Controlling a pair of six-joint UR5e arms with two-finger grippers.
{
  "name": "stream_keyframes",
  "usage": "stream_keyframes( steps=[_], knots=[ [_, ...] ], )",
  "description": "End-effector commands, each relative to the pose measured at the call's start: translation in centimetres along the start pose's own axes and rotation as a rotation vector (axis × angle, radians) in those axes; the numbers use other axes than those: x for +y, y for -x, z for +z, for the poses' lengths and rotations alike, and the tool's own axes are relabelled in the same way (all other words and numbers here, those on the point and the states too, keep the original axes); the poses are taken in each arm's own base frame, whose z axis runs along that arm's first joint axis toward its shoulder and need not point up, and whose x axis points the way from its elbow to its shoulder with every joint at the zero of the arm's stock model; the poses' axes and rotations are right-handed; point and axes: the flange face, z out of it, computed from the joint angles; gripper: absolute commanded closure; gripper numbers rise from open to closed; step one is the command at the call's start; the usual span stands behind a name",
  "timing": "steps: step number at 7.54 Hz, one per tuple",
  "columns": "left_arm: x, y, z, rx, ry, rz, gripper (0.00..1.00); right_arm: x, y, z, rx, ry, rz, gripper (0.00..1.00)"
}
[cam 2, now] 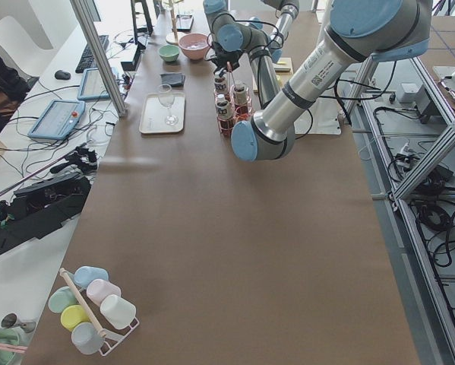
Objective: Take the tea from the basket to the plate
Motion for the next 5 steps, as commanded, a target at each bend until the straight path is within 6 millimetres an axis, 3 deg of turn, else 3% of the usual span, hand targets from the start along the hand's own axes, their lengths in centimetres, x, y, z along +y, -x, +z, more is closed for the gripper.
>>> stream_keyframes(
  steps=[1, 3, 5],
  knots=[
    [0.0, 0.0, 0.0, -0.001, -0.001, 0.001, 1.00, -2.1, 0.8, -1.3, -0.004, -0.001, 0.001, 1.00],
    [0.0, -0.1, 0.1, -0.001, -0.002, 0.000, 1.00, -6.3, 2.9, -3.0, 0.016, 0.036, -0.004, 1.00],
    [0.0, -0.1, 0.1, 0.000, -0.002, 0.000, 1.00, -9.0, 3.3, -4.3, 0.021, 0.041, 0.037, 1.00]
  ],
)
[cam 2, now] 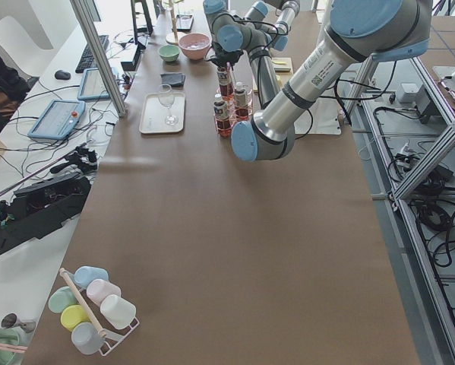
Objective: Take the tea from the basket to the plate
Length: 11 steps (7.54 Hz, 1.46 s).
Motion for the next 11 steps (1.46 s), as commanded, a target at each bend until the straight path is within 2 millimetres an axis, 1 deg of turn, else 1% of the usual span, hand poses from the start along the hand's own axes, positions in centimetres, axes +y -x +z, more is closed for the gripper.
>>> stream_keyframes(
  steps=[1, 2, 3, 4, 5, 6, 7, 8, 9, 10, 11],
  knots=[
    [0.0, -0.1, -0.1, 0.001, 0.001, 0.000, 1.00, -5.1, -0.2, -2.6, 0.014, 0.021, 0.019, 1.00],
    [0.0, 0.0, 0.0, 0.002, 0.000, 0.000, 1.00, -7.7, -1.9, -3.9, 0.025, 0.044, 0.012, 1.00],
    [0.0, 0.0, 0.0, 0.002, 0.000, 0.000, 1.00, -9.8, -4.5, -4.8, 0.033, 0.055, 0.011, 1.00],
    [-0.1, -0.2, -0.1, 0.005, -0.001, 0.001, 1.00, -11.1, -6.8, -5.6, 0.045, 0.057, 0.002, 1.00],
    [-0.8, -0.8, -0.5, 0.016, -0.001, -0.007, 1.00, -11.9, -9.4, -6.0, 0.071, 0.067, -0.011, 1.00],
    [-1.8, -2.2, -1.6, 0.040, -0.002, -0.023, 1.00, -12.1, -12.9, -6.0, 0.101, 0.099, -0.014, 1.00],
    [-4.0, -4.0, -3.5, 0.073, -0.012, -0.033, 1.00, -12.2, -15.6, -5.4, 0.116, 0.131, -0.019, 1.00],
    [-6.9, -5.0, -7.8, 0.114, -0.051, -0.015, 1.00, -11.9, -17.7, -4.4, 0.152, 0.148, -0.012, 1.00],
    [-9.5, -6.0, -11.9, 0.133, -0.112, 0.002, 1.00, -11.6, -20.1, -2.5, 0.171, 0.143, -0.012, 1.00],
    [-11.3, -7.2, -13.7, 0.132, -0.156, 0.021, 1.00, -10.4, -23.5, 0.0, 0.176, 0.116, -0.020, 1.00],
    [-12.7, -8.5, -14.8, 0.140, -0.174, 0.027, 1.00, -10.0, -26.4, 2.6, 0.184, 0.089, -0.024, 1.00]
  ],
)
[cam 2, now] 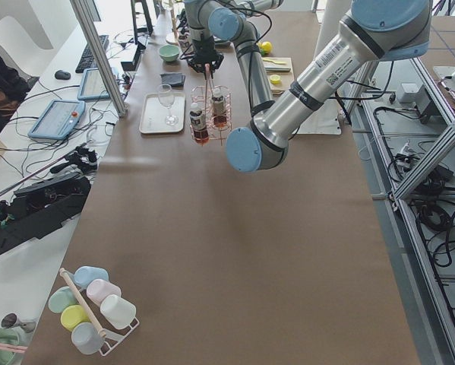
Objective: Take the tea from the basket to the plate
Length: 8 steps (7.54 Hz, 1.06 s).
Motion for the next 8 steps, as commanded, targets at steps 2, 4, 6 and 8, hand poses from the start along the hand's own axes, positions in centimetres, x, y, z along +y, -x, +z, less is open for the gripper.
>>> stream_keyframes(
  steps=[2, 4, 6, 8],
  knots=[
    [-10.0, -6.4, -3.1, 0.033, -0.093, -0.002, 1.00, -1.7, -6.5, 9.3, 0.086, -0.083, 0.005, 1.00],
    [-16.6, -12.7, -3.6, 0.020, -0.148, 0.022, 1.00, -1.5, -5.0, 13.9, 0.142, -0.202, 0.083, 1.00],
    [-19.4, -17.0, -1.6, -0.019, -0.230, 0.071, 1.00, 1.9, 0.1, 16.3, 0.177, -0.305, 0.136, 1.00],
    [-24.2, -22.1, -2.7, 0.020, -0.258, 0.095, 1.00, 5.1, 2.4, 17.4, 0.198, -0.343, 0.176, 1.00]
  ],
)
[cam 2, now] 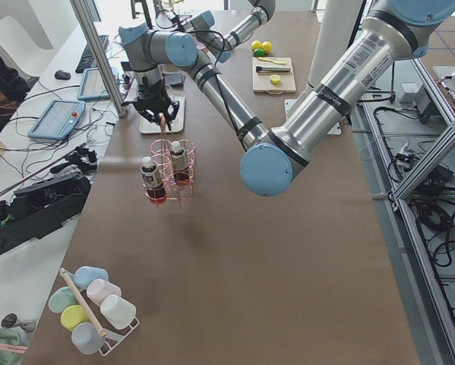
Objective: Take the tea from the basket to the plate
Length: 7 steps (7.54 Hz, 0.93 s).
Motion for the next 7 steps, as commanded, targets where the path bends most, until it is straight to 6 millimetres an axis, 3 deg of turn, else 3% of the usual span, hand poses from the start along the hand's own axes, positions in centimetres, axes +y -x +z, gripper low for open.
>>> stream_keyframes(
  steps=[1, 5, 7],
  knots=[
    [-8.2, -7.4, 1.0, 0.035, -0.027, 0.010, 1.00, 3.7, 1.3, 0.0, 0.023, -0.022, 0.027, 1.00],
    [-10.6, -11.0, 3.1, 0.064, -0.043, 0.018, 1.00, 6.0, 1.6, 0.2, 0.029, 0.008, 0.020, 1.00],
    [-14.7, -12.4, 2.8, 0.105, -0.066, 0.033, 1.00, 7.0, 2.3, 0.0, 0.029, 0.017, 0.020, 1.00]
  ],
)
